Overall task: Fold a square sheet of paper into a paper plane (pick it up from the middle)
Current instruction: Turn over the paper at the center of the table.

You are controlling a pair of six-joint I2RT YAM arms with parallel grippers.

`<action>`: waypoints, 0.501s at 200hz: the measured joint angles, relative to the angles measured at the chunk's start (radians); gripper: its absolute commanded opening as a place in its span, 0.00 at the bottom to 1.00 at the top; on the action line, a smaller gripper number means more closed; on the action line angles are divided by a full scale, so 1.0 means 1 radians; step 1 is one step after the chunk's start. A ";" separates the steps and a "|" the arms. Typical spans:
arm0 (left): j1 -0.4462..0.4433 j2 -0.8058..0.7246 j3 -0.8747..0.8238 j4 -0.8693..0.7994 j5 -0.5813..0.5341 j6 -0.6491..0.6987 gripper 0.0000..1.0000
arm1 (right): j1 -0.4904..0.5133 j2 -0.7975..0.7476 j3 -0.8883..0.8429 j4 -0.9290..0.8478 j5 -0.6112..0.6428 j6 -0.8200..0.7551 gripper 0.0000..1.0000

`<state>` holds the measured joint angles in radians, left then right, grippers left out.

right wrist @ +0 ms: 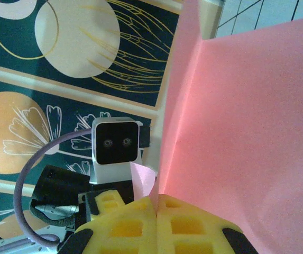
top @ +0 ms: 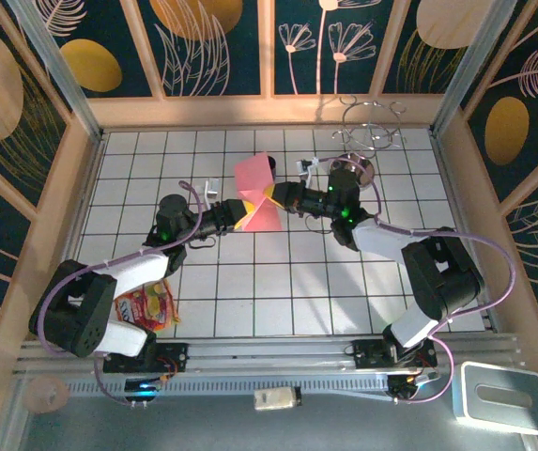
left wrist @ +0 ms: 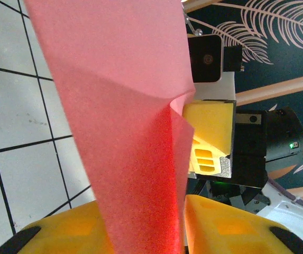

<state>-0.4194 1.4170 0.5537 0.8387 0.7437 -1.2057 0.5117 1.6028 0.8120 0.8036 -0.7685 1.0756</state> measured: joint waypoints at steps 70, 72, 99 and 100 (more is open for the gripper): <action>0.001 -0.005 0.001 -0.047 -0.027 0.046 0.09 | -0.012 -0.003 0.003 -0.120 0.022 -0.077 0.31; 0.001 -0.005 0.002 -0.051 -0.029 0.051 0.08 | -0.012 -0.003 0.003 -0.123 0.023 -0.083 0.32; 0.001 -0.019 0.018 -0.130 -0.054 0.109 0.06 | -0.031 -0.024 0.010 -0.241 0.068 -0.151 0.44; 0.001 -0.019 0.019 -0.133 -0.055 0.112 0.06 | -0.032 -0.026 0.010 -0.246 0.069 -0.154 0.44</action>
<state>-0.4187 1.3975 0.5728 0.7059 0.6891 -1.0939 0.4797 1.5772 0.8223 0.5571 -0.6994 0.9215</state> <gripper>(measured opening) 0.071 0.404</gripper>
